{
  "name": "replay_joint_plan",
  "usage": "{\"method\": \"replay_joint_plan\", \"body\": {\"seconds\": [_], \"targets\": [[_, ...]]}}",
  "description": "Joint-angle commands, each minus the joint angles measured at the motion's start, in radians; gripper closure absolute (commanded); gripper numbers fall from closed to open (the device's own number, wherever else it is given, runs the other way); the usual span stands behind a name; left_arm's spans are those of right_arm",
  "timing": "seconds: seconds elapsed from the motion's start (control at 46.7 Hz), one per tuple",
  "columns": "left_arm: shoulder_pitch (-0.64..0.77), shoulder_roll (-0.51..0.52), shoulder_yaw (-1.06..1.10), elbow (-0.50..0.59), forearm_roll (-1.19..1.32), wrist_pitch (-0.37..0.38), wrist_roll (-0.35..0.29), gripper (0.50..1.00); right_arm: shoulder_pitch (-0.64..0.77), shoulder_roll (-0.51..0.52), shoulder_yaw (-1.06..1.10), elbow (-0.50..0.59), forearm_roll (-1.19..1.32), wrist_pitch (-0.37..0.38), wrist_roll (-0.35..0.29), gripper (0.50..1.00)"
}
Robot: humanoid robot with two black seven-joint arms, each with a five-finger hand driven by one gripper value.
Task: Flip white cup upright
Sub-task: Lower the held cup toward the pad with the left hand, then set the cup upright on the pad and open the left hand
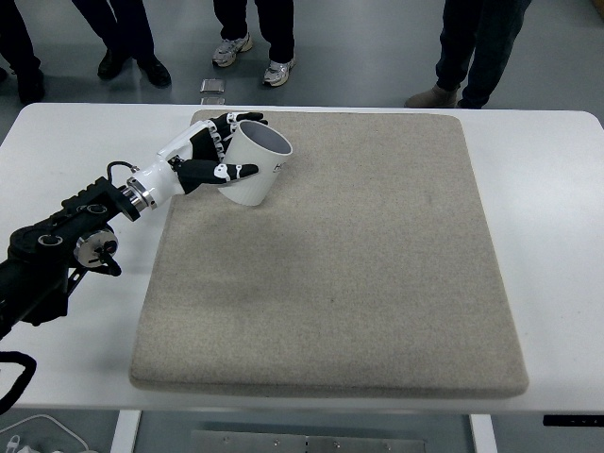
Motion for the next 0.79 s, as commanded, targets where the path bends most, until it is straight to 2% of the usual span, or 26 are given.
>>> {"method": "replay_joint_plan", "body": {"seconds": [0.0,0.6,0.771], "targets": [[0.000,0.000,0.002,0.000,0.000,-0.005,0.000,1.000,0.000,0.000,0.000,0.000,0.000,0.000,0.000,0.570],[0.024,0.014,0.004,0.000,0.008,-0.025,0.000,1.000,0.000,0.000,0.000,0.000,0.000,0.000,0.000,0.570],[0.026,0.014,0.004,0.002,0.008,-0.025,0.000,0.986,-0.001,0.000,0.000,0.000,0.000,0.000,0.000,0.570]]}}
